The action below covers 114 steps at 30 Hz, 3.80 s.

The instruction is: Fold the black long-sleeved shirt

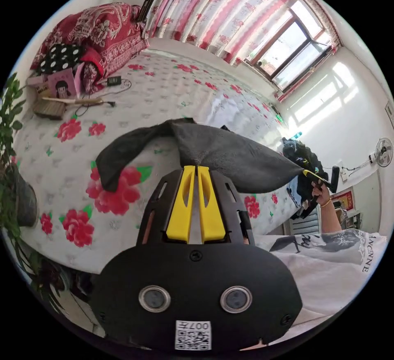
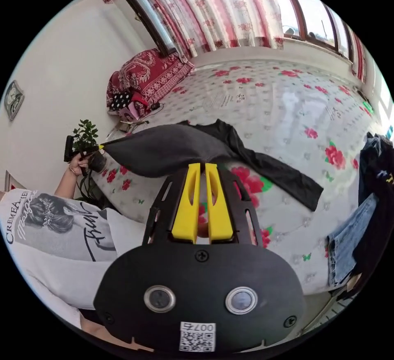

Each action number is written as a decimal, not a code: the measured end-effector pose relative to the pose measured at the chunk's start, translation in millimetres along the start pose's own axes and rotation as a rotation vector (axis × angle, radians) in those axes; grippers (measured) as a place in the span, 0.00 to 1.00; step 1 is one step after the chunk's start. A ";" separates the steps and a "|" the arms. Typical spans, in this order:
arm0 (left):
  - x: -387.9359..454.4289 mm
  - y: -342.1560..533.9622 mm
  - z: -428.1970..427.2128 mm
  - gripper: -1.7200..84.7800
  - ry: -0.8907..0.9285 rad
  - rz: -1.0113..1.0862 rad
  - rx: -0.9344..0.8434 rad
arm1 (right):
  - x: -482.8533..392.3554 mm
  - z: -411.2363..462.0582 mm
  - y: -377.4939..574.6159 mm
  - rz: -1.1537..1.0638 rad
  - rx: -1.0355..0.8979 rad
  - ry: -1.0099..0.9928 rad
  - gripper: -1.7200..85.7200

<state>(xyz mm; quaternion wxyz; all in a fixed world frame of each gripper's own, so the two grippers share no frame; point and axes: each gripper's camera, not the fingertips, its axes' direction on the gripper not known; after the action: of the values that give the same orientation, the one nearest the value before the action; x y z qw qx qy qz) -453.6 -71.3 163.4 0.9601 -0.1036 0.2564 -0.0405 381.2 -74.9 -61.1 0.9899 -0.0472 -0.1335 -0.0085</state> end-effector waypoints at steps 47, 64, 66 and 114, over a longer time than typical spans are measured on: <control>215.7 163.3 239.7 0.12 -0.213 0.659 -0.495 | -245.3 281.7 109.3 -0.644 -0.483 0.224 0.05; 237.2 150.5 251.2 0.01 -0.202 0.562 -0.439 | -245.3 289.0 104.1 -0.625 -0.496 0.179 0.02; 243.1 146.2 255.5 0.01 -0.209 0.575 -0.437 | -243.7 290.1 102.1 -0.627 -0.508 0.168 0.02; 214.2 -58.9 375.5 0.03 -0.225 0.159 -0.414 | 250.8 238.8 -108.6 0.113 -0.376 0.521 0.07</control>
<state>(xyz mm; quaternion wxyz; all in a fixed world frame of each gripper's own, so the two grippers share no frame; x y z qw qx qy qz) -81.7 -89.8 390.8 0.9411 -0.2817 0.1580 0.1002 556.9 -161.2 244.5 0.9637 -0.2325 0.1311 0.0103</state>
